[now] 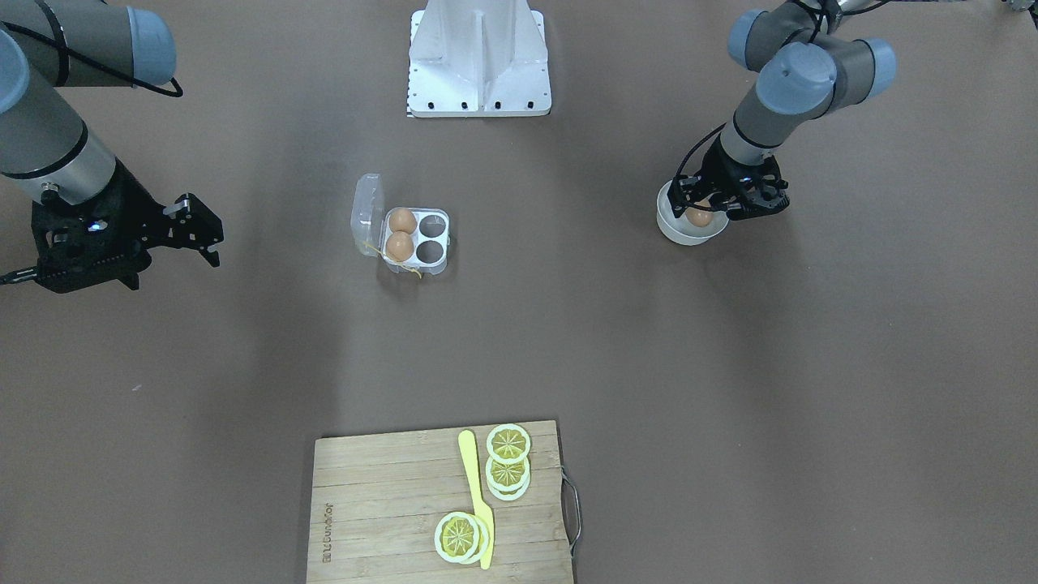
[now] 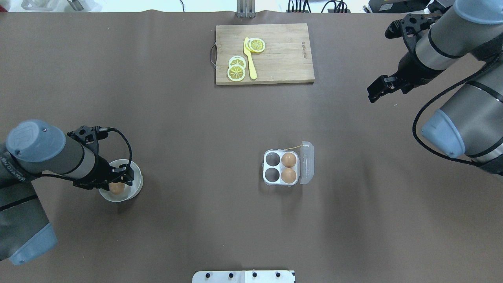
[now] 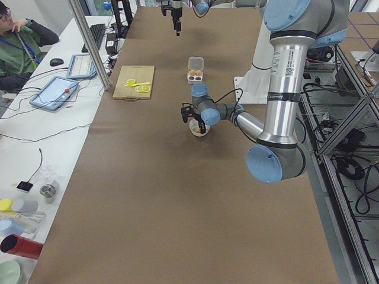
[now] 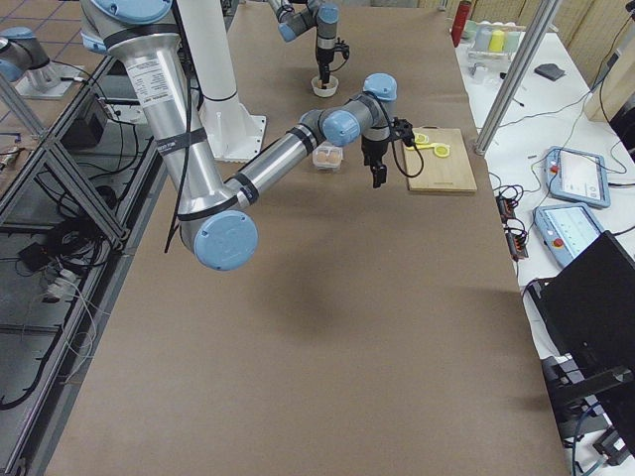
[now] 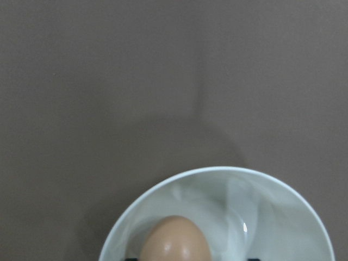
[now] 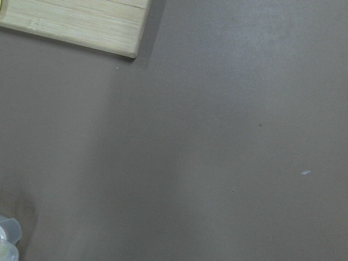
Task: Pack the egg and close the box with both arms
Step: 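Close the left gripper around the brown egg in the bowl, then lift the egg out of the bowl with the left gripper toward the egg box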
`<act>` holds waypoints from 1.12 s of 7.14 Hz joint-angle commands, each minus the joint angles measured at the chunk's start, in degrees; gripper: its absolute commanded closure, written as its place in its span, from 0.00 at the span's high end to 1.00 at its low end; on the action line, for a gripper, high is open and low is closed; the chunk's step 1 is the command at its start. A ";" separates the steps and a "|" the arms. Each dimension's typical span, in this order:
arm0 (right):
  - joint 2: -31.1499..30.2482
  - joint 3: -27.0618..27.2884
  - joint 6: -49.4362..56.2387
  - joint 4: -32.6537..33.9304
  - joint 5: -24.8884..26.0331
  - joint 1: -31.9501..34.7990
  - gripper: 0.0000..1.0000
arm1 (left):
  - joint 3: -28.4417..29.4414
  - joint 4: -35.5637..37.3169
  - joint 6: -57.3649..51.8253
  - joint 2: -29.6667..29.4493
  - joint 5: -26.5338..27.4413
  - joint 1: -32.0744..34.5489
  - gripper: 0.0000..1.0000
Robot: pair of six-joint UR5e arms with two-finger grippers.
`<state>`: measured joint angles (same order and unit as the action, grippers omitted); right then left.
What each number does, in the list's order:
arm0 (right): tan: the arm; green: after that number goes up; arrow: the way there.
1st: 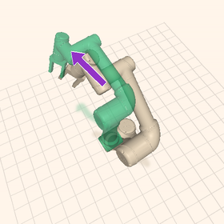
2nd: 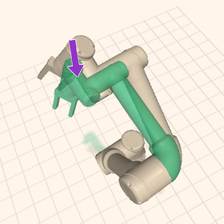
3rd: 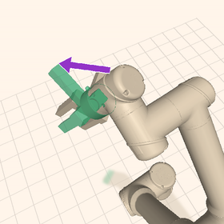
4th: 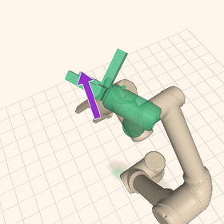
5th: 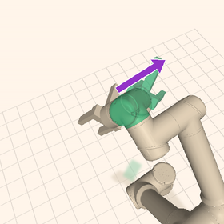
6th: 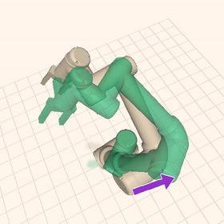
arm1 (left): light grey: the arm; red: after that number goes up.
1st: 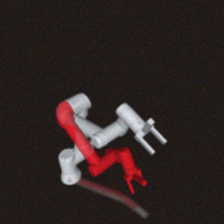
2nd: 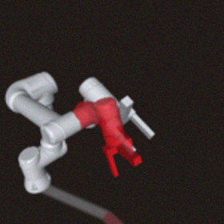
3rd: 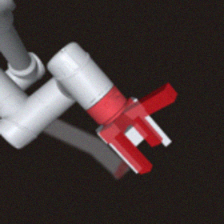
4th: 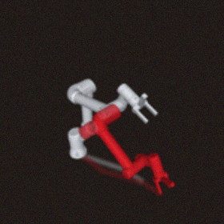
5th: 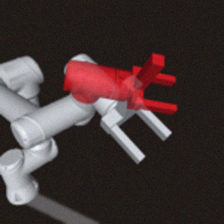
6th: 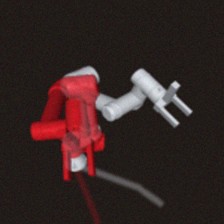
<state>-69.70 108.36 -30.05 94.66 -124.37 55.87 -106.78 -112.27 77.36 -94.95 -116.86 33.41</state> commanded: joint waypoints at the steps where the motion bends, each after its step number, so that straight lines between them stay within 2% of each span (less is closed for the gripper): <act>1: 0.00 0.01 -0.01 0.00 0.00 -0.06 1.00 | 0.08 0.03 -1.86 -0.15 0.06 0.26 0.51; 2: 0.00 0.01 -0.01 0.00 0.00 -0.06 1.00 | -0.01 0.03 -2.12 -0.15 0.06 0.43 0.45; 5: 0.09 0.01 -0.01 0.00 0.00 -0.06 1.00 | -1.75 -0.06 -3.00 -0.15 0.49 2.44 0.03; 6: 0.09 0.01 0.08 0.00 -0.08 -0.06 1.00 | -3.51 -0.14 -3.52 -0.23 0.50 3.76 0.00; 8: 0.18 0.10 -0.01 0.00 -0.08 -0.06 1.00 | -7.20 -0.32 -17.10 -2.16 1.72 6.31 0.00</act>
<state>-69.58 108.42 -30.00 94.66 -124.44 55.81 -111.78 -112.52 67.16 -95.95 -115.93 38.32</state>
